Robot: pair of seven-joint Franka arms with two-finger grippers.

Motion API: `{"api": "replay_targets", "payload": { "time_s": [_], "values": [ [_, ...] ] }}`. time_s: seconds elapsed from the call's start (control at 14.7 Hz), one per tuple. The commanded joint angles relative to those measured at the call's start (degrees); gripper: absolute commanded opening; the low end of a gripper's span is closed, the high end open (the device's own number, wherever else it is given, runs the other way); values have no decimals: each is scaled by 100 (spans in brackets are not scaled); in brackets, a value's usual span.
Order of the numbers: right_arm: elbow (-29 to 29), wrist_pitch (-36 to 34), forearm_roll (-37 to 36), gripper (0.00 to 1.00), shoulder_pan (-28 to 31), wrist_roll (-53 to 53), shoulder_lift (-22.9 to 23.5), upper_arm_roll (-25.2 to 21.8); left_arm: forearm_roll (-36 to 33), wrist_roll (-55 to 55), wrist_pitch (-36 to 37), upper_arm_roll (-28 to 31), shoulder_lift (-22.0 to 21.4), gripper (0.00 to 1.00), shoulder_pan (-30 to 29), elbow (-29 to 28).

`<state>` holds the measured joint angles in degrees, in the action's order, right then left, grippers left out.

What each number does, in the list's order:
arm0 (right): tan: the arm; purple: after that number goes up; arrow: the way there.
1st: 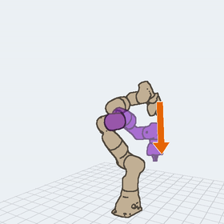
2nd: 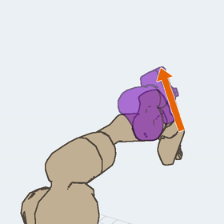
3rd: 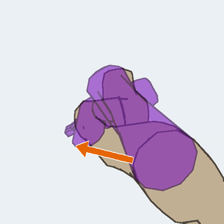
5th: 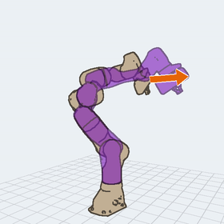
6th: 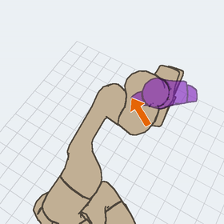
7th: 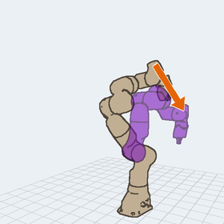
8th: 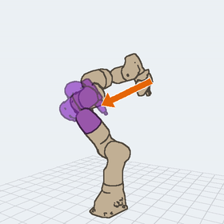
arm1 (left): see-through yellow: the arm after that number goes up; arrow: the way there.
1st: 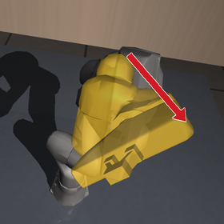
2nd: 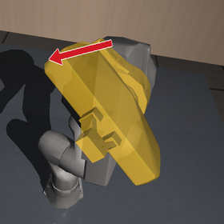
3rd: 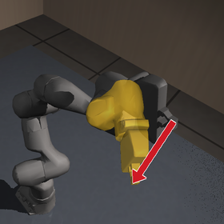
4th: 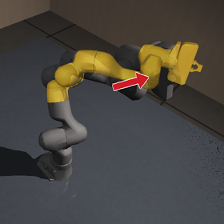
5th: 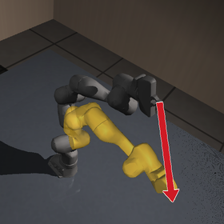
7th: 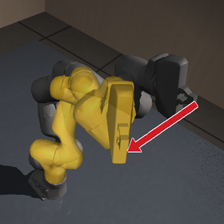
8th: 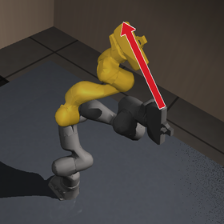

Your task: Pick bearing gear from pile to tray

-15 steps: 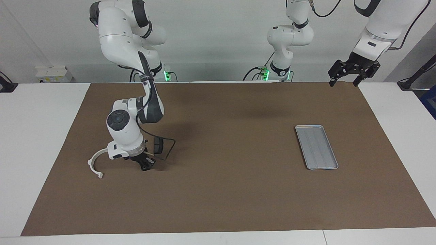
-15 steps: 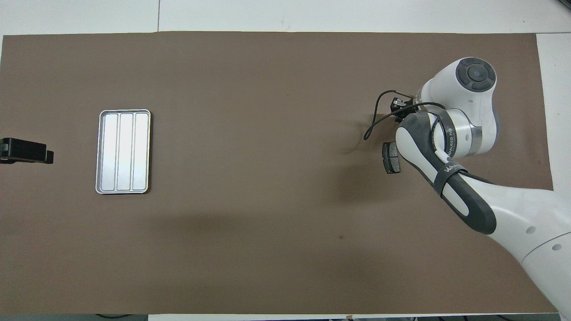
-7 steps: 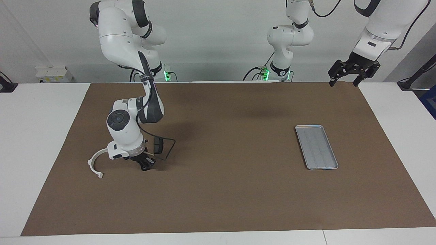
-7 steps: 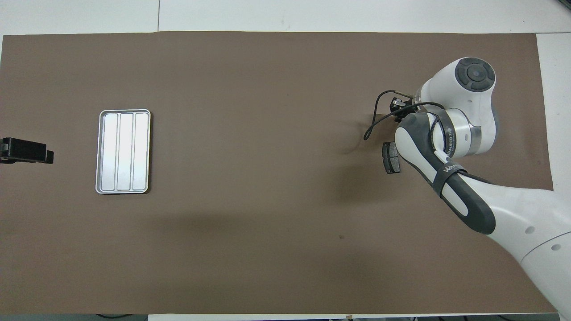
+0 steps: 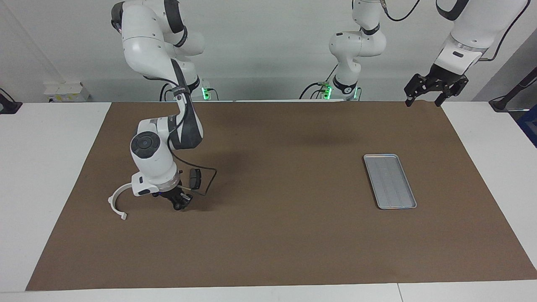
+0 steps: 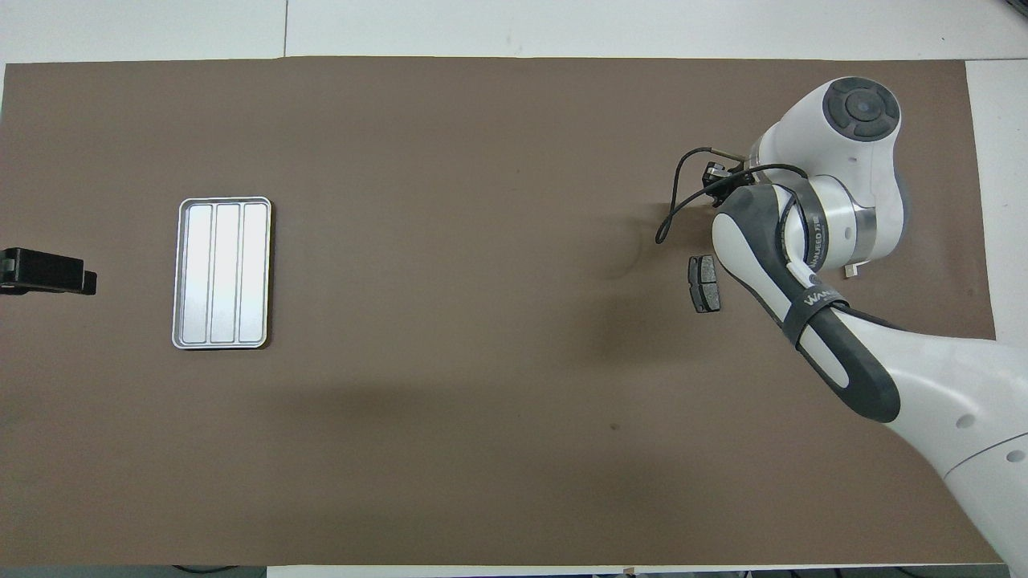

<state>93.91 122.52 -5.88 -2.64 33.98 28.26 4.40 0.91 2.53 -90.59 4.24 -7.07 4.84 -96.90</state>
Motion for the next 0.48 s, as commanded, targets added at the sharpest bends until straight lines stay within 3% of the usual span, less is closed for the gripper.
{"api": "replay_targets", "payload": {
  "time_s": [0.0, 0.41],
  "values": [
    [-31, -368, -62, 0, 18, -146, -294, 139, -3, -7, 85, -11, -75, 100, -18, 5],
    [-987, -1844, 26, 0, -623, 345, -444, 175, -3, -7, 85, -11, -75, 100, -18, 5]
  ]
}}
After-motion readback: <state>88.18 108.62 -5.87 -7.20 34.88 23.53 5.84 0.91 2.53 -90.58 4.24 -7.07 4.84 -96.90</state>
